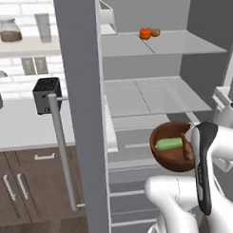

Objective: Pick the chicken drumstick and corn from their plates and place them in the bowl. Then put the bowl in the fridge.

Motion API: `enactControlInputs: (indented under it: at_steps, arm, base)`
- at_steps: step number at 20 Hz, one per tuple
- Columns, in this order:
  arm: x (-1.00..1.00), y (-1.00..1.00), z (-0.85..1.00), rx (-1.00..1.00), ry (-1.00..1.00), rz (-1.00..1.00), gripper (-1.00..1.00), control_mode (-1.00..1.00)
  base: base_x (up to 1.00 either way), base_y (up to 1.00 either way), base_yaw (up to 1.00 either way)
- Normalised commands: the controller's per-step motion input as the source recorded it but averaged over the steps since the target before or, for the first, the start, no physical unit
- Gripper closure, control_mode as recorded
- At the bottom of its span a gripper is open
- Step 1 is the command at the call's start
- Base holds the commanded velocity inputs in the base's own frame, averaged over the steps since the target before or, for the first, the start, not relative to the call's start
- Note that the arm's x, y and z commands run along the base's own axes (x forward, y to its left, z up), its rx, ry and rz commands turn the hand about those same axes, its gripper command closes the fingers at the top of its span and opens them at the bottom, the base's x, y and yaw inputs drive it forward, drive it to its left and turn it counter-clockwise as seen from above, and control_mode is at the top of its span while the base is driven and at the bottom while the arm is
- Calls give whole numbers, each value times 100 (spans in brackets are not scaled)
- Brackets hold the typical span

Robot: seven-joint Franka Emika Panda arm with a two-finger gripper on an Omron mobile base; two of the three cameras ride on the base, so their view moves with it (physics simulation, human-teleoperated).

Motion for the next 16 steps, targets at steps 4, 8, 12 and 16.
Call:
enactControlInputs:
  at_steps: [4, 8, 12, 16]
  arm:
    - [0, 0, 0, 0, 0, 0, 100, 100]
    - [0, 0, 0, 0, 0, 0, 100, 100]
    - [0, 0, 0, 0, 0, 0, 100, 100]
    - [0, 0, 0, 0, 0, 0, 100, 100]
  base:
    - [15, 0, 0]
    - [0, 0, 0]
    - [0, 0, 0]
    - [0, 0, 0]
